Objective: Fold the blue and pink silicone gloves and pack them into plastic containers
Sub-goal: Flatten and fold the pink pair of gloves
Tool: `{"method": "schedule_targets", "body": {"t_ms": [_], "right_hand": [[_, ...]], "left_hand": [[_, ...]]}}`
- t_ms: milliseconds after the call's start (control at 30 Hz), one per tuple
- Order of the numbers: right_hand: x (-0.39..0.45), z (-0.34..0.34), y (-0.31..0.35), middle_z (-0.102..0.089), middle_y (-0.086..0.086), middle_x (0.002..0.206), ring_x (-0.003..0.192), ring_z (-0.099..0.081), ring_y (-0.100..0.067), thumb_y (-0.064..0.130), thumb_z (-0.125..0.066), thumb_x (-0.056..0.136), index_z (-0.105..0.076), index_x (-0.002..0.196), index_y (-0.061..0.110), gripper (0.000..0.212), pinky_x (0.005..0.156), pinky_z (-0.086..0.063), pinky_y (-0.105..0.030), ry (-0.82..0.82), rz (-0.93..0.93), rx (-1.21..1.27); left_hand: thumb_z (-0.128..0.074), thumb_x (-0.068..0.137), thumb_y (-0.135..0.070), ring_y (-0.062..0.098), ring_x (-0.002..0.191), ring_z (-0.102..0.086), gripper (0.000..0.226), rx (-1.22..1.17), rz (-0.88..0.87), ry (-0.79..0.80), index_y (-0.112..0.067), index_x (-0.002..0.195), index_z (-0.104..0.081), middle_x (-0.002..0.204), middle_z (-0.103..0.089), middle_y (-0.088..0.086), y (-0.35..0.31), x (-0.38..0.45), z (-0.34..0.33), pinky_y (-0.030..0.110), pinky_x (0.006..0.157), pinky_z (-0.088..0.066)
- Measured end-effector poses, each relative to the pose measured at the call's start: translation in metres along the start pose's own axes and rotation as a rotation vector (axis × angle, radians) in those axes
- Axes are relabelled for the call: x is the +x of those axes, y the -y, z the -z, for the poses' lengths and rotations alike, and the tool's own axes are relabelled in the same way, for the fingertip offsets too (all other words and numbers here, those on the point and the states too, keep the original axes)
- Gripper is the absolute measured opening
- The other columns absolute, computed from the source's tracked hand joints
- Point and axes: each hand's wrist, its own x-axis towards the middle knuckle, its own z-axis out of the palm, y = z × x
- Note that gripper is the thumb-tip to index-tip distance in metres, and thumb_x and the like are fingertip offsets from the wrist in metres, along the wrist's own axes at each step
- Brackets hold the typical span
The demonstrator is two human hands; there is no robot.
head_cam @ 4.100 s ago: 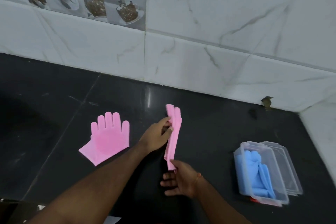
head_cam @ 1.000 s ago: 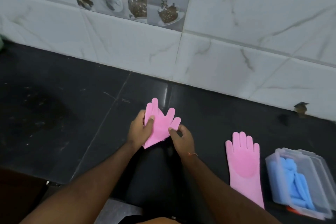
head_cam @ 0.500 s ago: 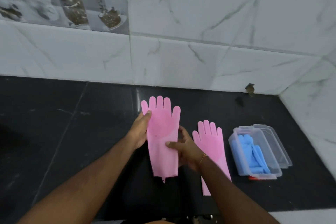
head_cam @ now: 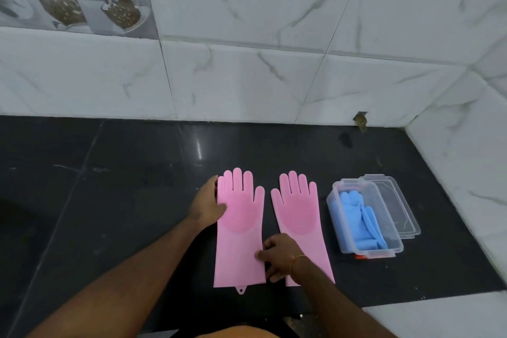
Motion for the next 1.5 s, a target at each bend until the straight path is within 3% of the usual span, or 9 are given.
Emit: {"method": "schedule_targets", "body": {"t_ms": [300,467,733,833,933,1033,1167,1333,1500], "right_hand": [[0.006,0.002,-0.002,-0.078,-0.008,0.090,0.061,-0.079,-0.022,0.026,-0.078,0.094,-0.070,0.095,0.015,0.014,0.056,-0.066,-0.033,-0.008,0.045,-0.072],[0.009,0.005,-0.005,-0.078,-0.007,0.087,0.058,-0.078,-0.019,0.027,-0.080,0.094,-0.069,0.094,0.015,0.016,0.056,-0.066,-0.031,0.019,0.053,-0.075],[0.003,0.010,-0.014,-0.079,-0.005,0.073,0.051,-0.073,-0.019,0.036,-0.083,0.088,-0.060,0.096,0.020,0.029,0.053,-0.065,-0.035,0.029,0.085,-0.068],[-0.005,0.015,-0.022,-0.076,0.000,0.081,0.059,-0.069,-0.013,0.055,-0.078,0.087,-0.055,0.098,0.028,0.037,0.057,-0.058,-0.028,-0.058,0.151,-0.188],[-0.015,0.026,-0.039,-0.069,0.012,0.089,0.077,-0.066,-0.008,0.063,-0.067,0.092,-0.055,0.103,0.036,0.031,0.077,-0.054,-0.023,-0.224,0.236,-0.297],[-0.036,0.037,-0.066,-0.064,0.018,0.088,0.079,-0.064,-0.001,0.062,-0.060,0.097,-0.053,0.112,0.043,0.025,0.077,-0.049,-0.013,-0.383,0.311,-0.287],[-0.059,0.043,-0.105,-0.057,0.020,0.122,0.109,-0.057,0.002,0.051,-0.057,0.102,-0.057,0.126,0.040,0.026,0.096,-0.050,-0.018,-0.548,0.342,-0.310],[-0.070,0.050,-0.134,-0.045,0.003,0.142,0.128,-0.050,-0.014,0.042,-0.061,0.101,-0.048,0.144,0.027,0.047,0.110,-0.046,-0.029,-0.532,0.181,-0.281],[-0.062,0.059,-0.146,-0.044,-0.002,0.145,0.124,-0.058,-0.017,0.038,-0.064,0.101,-0.040,0.154,0.022,0.060,0.105,-0.049,-0.031,-0.455,0.086,-0.103]], "left_hand": [[-0.072,0.077,0.006,0.016,0.096,-0.067,0.053,0.059,0.016,-0.053,-0.011,0.126,-0.061,0.107,-0.068,-0.008,0.003,-0.002,0.001,0.022,0.074,-0.051],[-0.074,0.078,0.007,-0.007,0.088,-0.063,0.059,0.103,0.008,-0.063,-0.011,0.133,-0.063,0.099,-0.061,-0.029,0.005,-0.002,-0.003,0.014,0.072,-0.051],[-0.077,0.085,-0.010,0.022,0.104,-0.066,0.069,0.181,0.070,-0.034,-0.024,0.149,-0.056,0.128,-0.061,0.004,0.009,-0.001,-0.004,0.038,0.099,-0.059],[-0.077,0.092,-0.041,0.020,0.102,-0.066,0.070,0.211,0.173,-0.144,-0.026,0.155,-0.049,0.139,-0.042,0.000,0.012,-0.007,-0.008,0.042,0.103,-0.057],[-0.067,0.094,-0.058,0.021,0.098,-0.069,0.056,0.207,0.194,-0.274,-0.030,0.142,-0.058,0.139,-0.050,-0.001,0.004,-0.008,-0.015,0.039,0.090,-0.056],[-0.062,0.096,-0.057,0.019,0.094,-0.067,0.038,0.199,0.111,-0.288,-0.033,0.125,-0.063,0.120,-0.062,-0.007,-0.024,-0.006,-0.031,0.039,0.085,-0.058],[-0.065,0.100,-0.046,0.012,0.086,-0.064,0.022,0.198,-0.166,-0.209,-0.029,0.112,-0.072,0.090,-0.066,-0.015,-0.074,-0.003,-0.077,0.035,0.081,-0.055],[-0.066,0.105,-0.036,0.012,0.095,-0.073,0.021,0.207,-0.219,0.055,-0.022,0.117,-0.077,0.110,-0.081,-0.005,-0.130,0.014,-0.153,0.034,0.098,-0.062],[-0.068,0.104,-0.040,0.024,0.108,-0.075,0.036,0.203,-0.040,0.072,-0.010,0.123,-0.072,0.115,-0.079,0.006,-0.149,0.030,-0.198,0.039,0.105,-0.058]]}}
